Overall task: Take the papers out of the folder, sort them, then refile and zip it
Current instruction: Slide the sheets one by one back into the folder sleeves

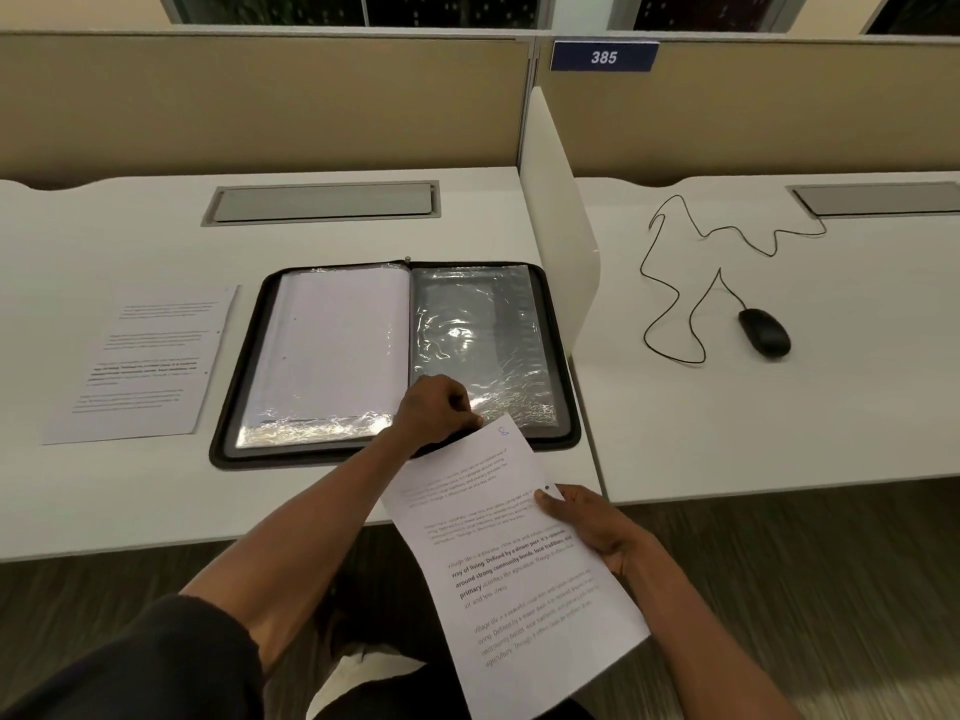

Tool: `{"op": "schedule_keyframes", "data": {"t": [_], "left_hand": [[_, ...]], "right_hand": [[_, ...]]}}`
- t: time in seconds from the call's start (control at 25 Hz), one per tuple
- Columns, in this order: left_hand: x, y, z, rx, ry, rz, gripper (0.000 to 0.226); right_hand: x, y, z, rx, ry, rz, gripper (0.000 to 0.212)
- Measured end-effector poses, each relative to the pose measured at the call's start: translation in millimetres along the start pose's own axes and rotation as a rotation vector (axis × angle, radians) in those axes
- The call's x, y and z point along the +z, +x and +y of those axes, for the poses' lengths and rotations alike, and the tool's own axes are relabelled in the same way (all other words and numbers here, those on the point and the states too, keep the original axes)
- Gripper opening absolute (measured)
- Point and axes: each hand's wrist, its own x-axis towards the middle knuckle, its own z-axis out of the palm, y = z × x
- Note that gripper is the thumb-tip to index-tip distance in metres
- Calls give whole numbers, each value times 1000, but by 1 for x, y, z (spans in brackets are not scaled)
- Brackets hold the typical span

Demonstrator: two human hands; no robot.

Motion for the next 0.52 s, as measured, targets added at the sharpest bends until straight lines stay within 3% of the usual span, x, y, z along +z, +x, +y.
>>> {"op": "schedule_keyframes", "data": {"t": [0.24, 0.52], "left_hand": [[8, -4, 12, 180, 86, 39, 6], [9, -15, 12, 326, 208, 98, 16]], "right_hand": [[-14, 4, -17, -13, -18, 150, 54], [-27, 3, -16, -1, 116, 227, 54]]}}
